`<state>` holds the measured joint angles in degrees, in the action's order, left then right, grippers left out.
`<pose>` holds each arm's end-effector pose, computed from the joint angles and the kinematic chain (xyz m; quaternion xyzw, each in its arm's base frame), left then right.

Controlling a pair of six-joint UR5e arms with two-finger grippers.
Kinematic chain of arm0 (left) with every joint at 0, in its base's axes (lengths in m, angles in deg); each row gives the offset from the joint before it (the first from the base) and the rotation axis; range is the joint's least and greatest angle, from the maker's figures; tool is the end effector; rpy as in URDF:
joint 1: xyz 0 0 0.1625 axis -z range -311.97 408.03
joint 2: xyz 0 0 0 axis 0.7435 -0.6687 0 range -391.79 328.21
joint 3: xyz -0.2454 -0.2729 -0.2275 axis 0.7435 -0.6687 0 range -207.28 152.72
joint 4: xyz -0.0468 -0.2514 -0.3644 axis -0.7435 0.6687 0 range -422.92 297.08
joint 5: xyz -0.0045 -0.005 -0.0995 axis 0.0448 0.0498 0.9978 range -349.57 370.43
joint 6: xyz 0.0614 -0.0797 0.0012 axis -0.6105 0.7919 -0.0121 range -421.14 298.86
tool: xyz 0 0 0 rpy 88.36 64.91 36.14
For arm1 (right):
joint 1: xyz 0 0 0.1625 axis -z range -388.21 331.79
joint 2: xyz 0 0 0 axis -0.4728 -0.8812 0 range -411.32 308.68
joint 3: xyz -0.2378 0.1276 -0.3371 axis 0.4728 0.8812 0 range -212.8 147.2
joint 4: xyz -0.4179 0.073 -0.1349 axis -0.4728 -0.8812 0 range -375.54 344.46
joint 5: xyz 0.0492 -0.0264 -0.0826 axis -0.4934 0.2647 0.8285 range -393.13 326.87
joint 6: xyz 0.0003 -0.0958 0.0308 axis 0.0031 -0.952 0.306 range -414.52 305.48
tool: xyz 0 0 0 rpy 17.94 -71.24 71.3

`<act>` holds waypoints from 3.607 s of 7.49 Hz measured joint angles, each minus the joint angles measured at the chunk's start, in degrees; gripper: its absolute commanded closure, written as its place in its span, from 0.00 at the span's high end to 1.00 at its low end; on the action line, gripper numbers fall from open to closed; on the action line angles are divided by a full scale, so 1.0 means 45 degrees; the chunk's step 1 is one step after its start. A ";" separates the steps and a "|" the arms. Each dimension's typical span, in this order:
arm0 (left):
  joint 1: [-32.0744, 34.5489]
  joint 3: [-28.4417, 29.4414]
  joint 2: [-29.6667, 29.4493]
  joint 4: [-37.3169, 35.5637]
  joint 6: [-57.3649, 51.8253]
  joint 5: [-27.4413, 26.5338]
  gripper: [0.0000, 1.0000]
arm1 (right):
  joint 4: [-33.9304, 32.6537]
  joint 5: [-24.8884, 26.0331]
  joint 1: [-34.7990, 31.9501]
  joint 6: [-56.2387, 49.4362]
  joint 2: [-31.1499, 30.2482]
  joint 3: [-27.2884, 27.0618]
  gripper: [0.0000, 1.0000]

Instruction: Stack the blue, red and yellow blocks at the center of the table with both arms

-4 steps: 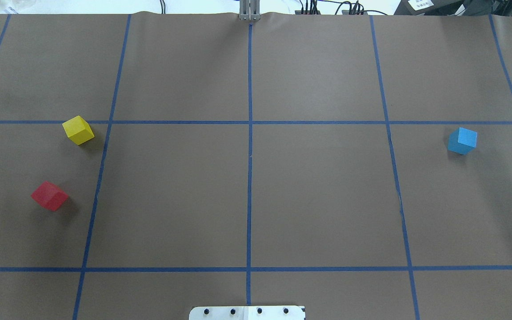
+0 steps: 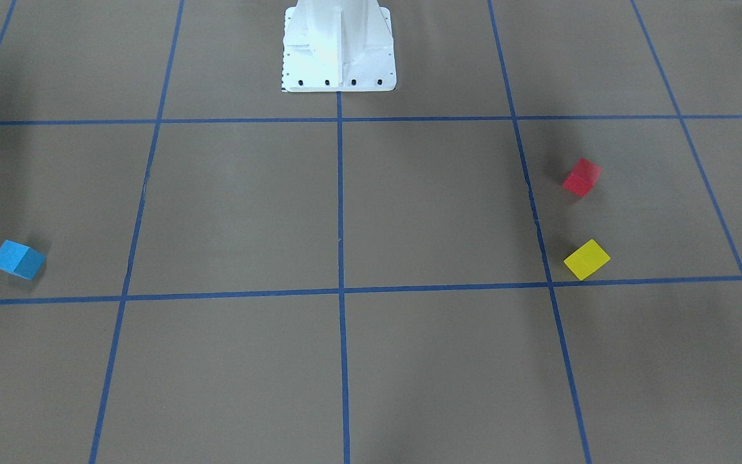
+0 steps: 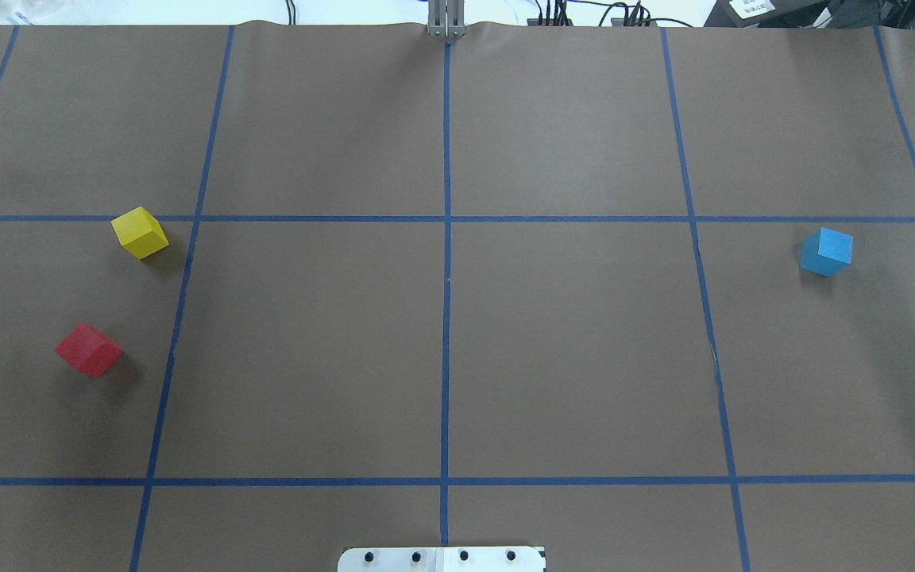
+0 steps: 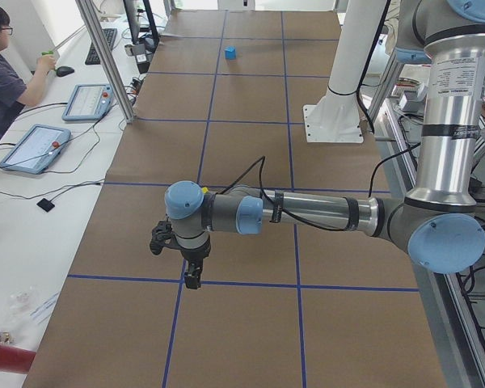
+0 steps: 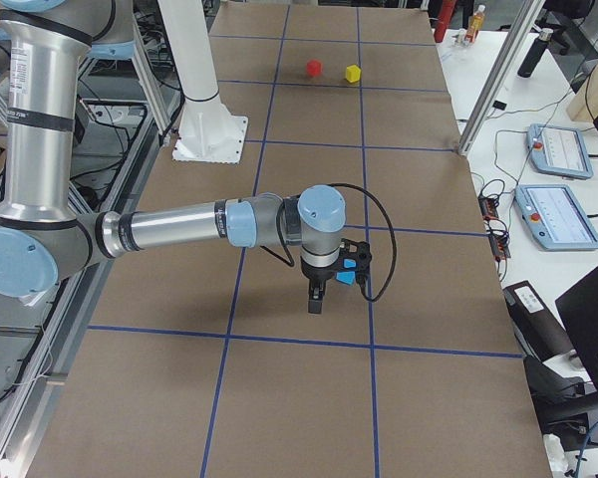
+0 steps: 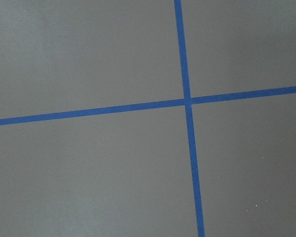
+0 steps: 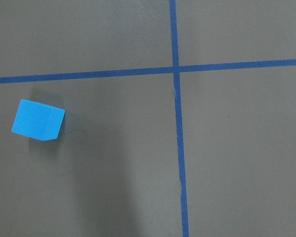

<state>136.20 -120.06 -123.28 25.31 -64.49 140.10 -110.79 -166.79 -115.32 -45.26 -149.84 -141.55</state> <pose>-0.0519 -0.5397 0.6357 0.0250 0.3389 0.0499 0.9392 0.0405 -0.4623 0.5780 0.0006 -0.3737 0.0353 0.9269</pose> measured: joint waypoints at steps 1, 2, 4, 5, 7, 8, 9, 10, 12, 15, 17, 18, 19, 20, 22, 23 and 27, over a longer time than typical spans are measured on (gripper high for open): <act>0.0033 -0.0126 0.0061 0.0024 -0.0014 0.0084 1.00 | 0.0040 0.0009 0.0001 0.0000 0.0003 -0.0007 1.00; 0.0054 -0.0360 0.0102 0.0067 -0.0006 0.0137 1.00 | 0.0095 0.0022 0.0008 0.0007 0.0017 -0.0023 0.99; -0.0002 -0.0847 0.0029 0.0098 0.0091 0.0184 1.00 | 0.0123 0.0018 0.0167 0.0081 0.0540 0.0053 1.00; -0.0025 -0.1018 -0.0004 0.0126 0.0098 0.0203 1.00 | 0.0096 -0.0100 0.0437 0.0149 0.1178 0.0317 1.00; -0.0039 -0.1321 -0.0049 0.0155 0.0079 0.0220 1.00 | 0.1040 -0.0919 0.1459 0.0400 0.1828 0.1422 0.99; -0.0041 -0.1376 -0.0051 0.0158 0.0049 0.0214 1.00 | 0.1873 -0.1059 0.2301 0.1395 0.2121 0.1802 1.00; -0.0042 -0.1399 -0.0047 0.0178 0.0017 0.0210 1.00 | 0.2338 -0.0768 0.3201 0.2821 0.2504 0.2000 0.99; -0.0042 -0.1402 -0.0032 0.0330 0.0010 0.0209 1.00 | 0.2533 -0.0332 0.3862 0.3712 0.2748 0.2172 0.99; -0.0042 -0.1369 0.0019 0.0878 0.0055 0.0183 1.00 | 0.2623 -0.0018 0.4508 0.4319 0.3087 0.2795 0.99; -0.0042 -0.1383 0.0021 0.1067 0.0009 0.0157 1.00 | 0.2631 0.0021 0.5079 0.4616 0.3845 0.3909 0.99; -0.0042 -0.1393 0.0022 0.1077 -0.0026 0.0154 1.00 | 0.2631 0.0025 0.5311 0.4690 0.4380 0.4784 0.99; -0.0042 -0.1408 0.0029 0.1083 -0.0033 0.0162 1.00 | 0.2631 0.0021 0.5363 0.4697 0.4447 0.5004 0.99; -0.0039 -0.1438 0.0041 0.1091 -0.0035 0.0166 1.00 | 0.2631 0.0018 0.5380 0.4697 0.4422 0.5099 0.99; -0.0036 -0.1496 0.0049 0.1095 -0.0032 0.0168 1.00 | 0.2631 0.0021 0.5385 0.4689 0.4369 0.5164 0.99; -0.0036 -0.1684 0.0075 0.1080 -0.0016 0.0169 1.00 | 0.2631 0.0033 0.5391 0.4692 0.4347 0.5406 0.99; -0.0030 -0.1790 0.0085 0.1068 -0.0006 0.0169 1.00 | 0.2631 0.0035 0.5392 0.4691 0.4384 0.5575 0.99; -0.0004 -0.1862 0.0112 0.1062 -0.0015 0.0167 1.00 | 0.2640 0.0059 0.5455 0.4886 0.4905 0.6182 0.82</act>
<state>136.18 -128.44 -122.78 30.09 -64.56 140.85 -98.91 -166.53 -90.77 -23.28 -127.77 -113.73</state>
